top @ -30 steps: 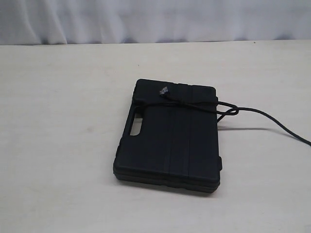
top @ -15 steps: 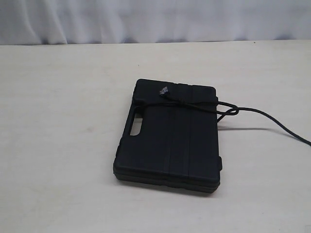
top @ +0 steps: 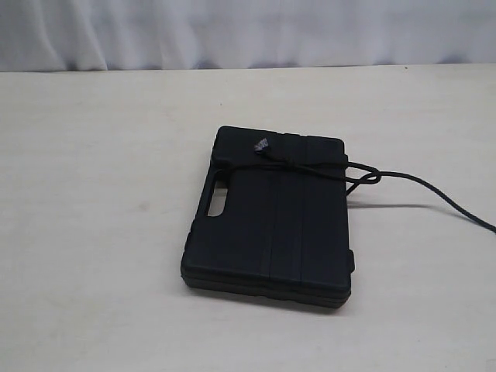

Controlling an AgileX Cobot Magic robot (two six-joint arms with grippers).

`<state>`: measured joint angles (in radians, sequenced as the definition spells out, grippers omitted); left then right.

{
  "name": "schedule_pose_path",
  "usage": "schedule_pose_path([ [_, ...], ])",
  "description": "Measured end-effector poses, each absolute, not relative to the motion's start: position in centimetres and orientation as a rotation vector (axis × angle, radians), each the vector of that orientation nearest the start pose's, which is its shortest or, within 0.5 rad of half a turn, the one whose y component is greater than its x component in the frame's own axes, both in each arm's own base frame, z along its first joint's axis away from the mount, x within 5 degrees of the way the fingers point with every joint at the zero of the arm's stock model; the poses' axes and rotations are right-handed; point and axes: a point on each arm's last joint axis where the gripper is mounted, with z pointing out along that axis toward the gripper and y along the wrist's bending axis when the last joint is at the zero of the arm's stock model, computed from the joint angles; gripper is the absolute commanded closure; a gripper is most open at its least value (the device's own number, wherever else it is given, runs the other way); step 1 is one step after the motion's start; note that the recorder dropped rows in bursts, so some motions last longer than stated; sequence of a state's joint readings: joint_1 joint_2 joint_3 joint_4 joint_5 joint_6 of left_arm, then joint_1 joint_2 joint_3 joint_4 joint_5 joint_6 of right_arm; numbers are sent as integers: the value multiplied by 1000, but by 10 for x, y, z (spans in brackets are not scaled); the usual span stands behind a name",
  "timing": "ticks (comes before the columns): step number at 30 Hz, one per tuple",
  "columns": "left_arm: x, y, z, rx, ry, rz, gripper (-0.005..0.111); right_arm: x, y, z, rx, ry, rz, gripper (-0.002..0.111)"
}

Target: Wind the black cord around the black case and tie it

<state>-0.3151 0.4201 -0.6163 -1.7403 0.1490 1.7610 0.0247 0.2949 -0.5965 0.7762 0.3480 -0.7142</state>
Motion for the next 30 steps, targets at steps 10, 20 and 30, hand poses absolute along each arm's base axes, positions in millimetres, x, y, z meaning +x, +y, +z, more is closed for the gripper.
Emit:
schedule_pose_path([
  [10,65,-34,369,396,1340,-270,107,52,23,369,-194,1430,219,104],
  [20,75,-25,309,321,1424,-157,107,52,23,369,-194,1430,219,104],
  [30,63,-19,270,332,1338,-96,107,52,23,369,-194,1430,219,104],
])
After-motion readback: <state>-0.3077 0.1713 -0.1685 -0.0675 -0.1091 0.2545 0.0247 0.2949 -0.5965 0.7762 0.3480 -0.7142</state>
